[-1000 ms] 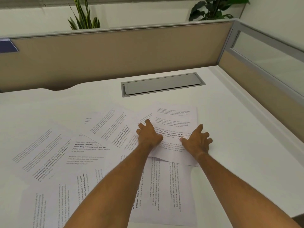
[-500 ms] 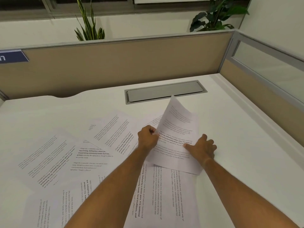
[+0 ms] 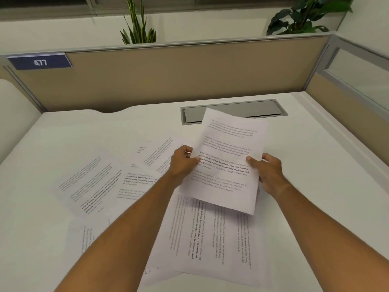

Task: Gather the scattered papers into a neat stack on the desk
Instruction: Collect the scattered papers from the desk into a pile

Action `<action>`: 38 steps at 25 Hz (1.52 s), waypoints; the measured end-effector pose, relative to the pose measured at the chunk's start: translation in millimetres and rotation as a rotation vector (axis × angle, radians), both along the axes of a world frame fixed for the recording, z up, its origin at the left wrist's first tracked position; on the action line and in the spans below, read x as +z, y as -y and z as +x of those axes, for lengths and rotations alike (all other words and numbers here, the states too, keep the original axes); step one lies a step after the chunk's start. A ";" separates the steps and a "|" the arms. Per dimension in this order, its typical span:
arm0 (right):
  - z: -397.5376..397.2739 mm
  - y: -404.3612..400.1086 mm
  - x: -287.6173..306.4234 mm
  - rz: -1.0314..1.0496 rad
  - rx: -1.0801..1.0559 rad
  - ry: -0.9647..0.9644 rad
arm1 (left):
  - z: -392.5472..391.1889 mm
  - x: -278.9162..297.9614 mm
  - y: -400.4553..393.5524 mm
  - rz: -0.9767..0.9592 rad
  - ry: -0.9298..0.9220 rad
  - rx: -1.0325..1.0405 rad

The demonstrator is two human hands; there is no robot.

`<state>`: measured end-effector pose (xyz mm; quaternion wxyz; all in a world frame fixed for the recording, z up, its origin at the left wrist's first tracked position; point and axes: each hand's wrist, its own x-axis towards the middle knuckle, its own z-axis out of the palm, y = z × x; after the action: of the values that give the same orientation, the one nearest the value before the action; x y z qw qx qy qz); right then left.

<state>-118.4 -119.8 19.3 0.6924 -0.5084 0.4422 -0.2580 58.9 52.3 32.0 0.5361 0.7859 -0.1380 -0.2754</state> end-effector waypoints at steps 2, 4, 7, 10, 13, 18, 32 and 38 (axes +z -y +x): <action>7.2 -9.7 -0.1 -0.004 0.023 0.005 | 4.9 3.3 -16.4 0.020 -0.001 0.066; 16.5 -18.1 -2.0 -0.042 0.074 -0.030 | 3.6 8.0 -34.6 0.024 -0.018 0.114; 31.4 -26.9 -2.5 -0.076 0.161 -0.059 | 2.0 5.5 -60.2 -0.022 -0.102 0.142; 50.4 -42.2 -2.1 -0.087 0.242 -0.069 | 8.7 -3.1 -97.2 -0.049 -0.160 0.242; 69.5 -62.5 -8.2 -0.109 0.324 -0.068 | 15.3 -12.0 -143.3 -0.050 -0.149 0.365; 97.4 -93.4 -20.9 -0.103 0.495 -0.079 | 15.3 -26.6 -229.9 0.255 0.136 0.621; 137.0 -152.5 -29.4 -0.087 0.784 -0.131 | -0.5 -39.0 -305.7 0.800 -0.065 0.487; 137.5 -150.4 -28.1 -0.070 0.769 -0.106 | 0.1 -38.1 -308.2 0.776 -0.059 0.412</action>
<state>19.1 30.6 -8.8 0.6971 -0.6728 0.2455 0.0321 58.9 360.5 -6.0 0.2488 0.9319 0.1508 -0.2166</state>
